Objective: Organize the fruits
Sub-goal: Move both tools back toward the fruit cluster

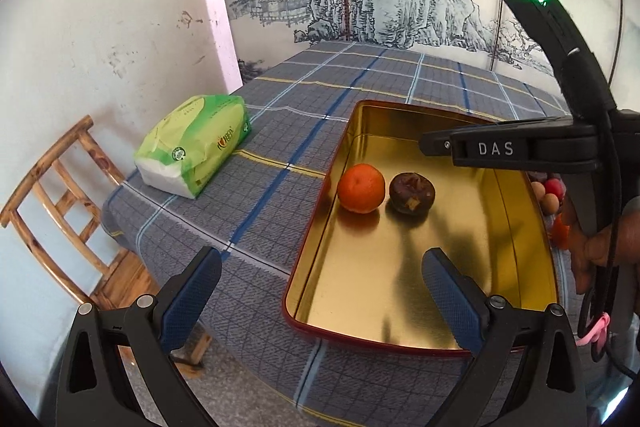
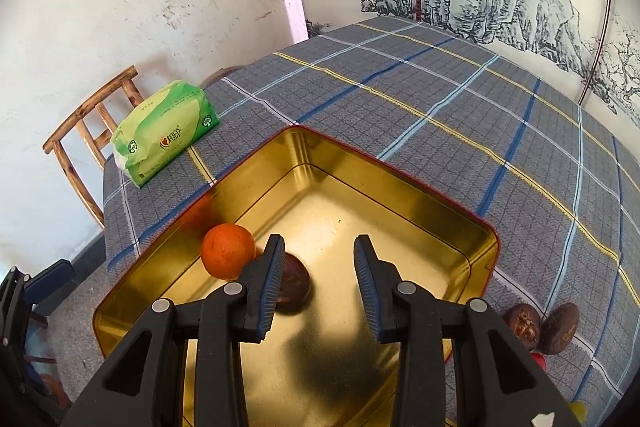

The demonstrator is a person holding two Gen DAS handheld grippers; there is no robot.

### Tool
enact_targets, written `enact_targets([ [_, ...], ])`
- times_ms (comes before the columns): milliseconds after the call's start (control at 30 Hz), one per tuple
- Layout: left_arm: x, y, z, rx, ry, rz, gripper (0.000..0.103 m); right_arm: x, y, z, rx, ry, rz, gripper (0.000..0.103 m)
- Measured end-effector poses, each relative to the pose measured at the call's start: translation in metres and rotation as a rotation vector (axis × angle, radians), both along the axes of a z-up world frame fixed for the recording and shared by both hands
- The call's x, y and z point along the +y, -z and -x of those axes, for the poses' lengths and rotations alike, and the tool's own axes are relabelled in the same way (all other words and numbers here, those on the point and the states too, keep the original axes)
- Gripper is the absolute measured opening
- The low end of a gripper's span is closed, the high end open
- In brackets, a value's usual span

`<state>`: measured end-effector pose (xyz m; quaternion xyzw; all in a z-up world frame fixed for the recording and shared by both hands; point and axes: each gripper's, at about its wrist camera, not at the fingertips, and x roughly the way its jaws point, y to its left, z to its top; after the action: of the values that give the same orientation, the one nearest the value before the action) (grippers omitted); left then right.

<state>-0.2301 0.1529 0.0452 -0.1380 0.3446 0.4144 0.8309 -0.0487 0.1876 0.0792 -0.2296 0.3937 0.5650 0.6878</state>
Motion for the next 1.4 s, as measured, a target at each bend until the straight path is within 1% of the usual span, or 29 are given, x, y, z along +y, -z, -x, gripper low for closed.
enact_targets([
  [300, 0.003, 0.0, 0.0, 0.011, -0.001, -0.002, 0.1, -0.019, -0.016, 0.008, 0.016, -0.014, -0.081, 0.034],
  [433, -0.002, -0.003, 0.0, 0.022, 0.009, -0.025, 0.1, -0.04, -0.022, 0.013, -0.012, -0.025, -0.107, 0.034],
  [567, -0.013, -0.009, -0.003, 0.027, 0.043, -0.052, 0.1, -0.077, -0.028, 0.013, -0.062, -0.012, -0.137, 0.034],
  [633, -0.022, -0.015, -0.006, 0.026, 0.091, -0.071, 0.1, -0.104, -0.032, 0.006, -0.095, 0.021, -0.156, 0.034],
  [700, -0.034, -0.02, -0.01, 0.022, 0.154, -0.095, 0.1, -0.134, -0.032, -0.008, -0.128, 0.079, -0.159, 0.035],
  [800, -0.051, -0.031, -0.018, 0.003, 0.261, -0.101, 0.1, -0.187, -0.027, -0.041, -0.154, 0.21, -0.133, 0.035],
  [900, -0.063, -0.042, -0.032, -0.011, 0.351, -0.091, 0.1, -0.236, -0.014, -0.078, -0.189, 0.354, -0.073, 0.035],
  [933, -0.066, -0.045, -0.038, -0.009, 0.374, -0.084, 0.1, -0.251, -0.01, -0.088, -0.186, 0.396, -0.056, 0.036],
  [1033, -0.074, -0.053, -0.06, 0.013, 0.45, -0.032, 0.1, -0.294, 0.002, -0.114, -0.181, 0.496, -0.025, 0.036],
  [1100, -0.08, -0.057, -0.075, 0.006, 0.503, 0.01, 0.1, -0.312, 0.011, -0.124, -0.189, 0.531, -0.004, 0.037],
  [1167, -0.087, -0.06, -0.086, 0.003, 0.549, 0.031, 0.1, -0.325, 0.019, -0.131, -0.166, 0.558, -0.006, 0.038],
  [1200, -0.091, -0.061, -0.094, 0.005, 0.586, 0.041, 0.1, -0.331, 0.022, -0.134, -0.156, 0.565, -0.011, 0.04],
  [1267, -0.101, -0.06, -0.11, 0.029, 0.653, 0.052, 0.1, -0.336, 0.028, -0.137, -0.133, 0.572, -0.017, 0.041],
  [1300, -0.107, -0.058, -0.121, 0.056, 0.682, 0.052, 0.1, -0.337, 0.029, -0.14, -0.111, 0.572, -0.016, 0.041],
  [1367, -0.118, -0.053, -0.141, 0.112, 0.732, 0.039, 0.1, -0.34, 0.028, -0.141, -0.095, 0.571, -0.046, 0.042],
  [1400, -0.122, -0.05, -0.147, 0.128, 0.757, 0.041, 0.1, -0.342, 0.027, -0.142, -0.09, 0.57, -0.06, 0.045],
])
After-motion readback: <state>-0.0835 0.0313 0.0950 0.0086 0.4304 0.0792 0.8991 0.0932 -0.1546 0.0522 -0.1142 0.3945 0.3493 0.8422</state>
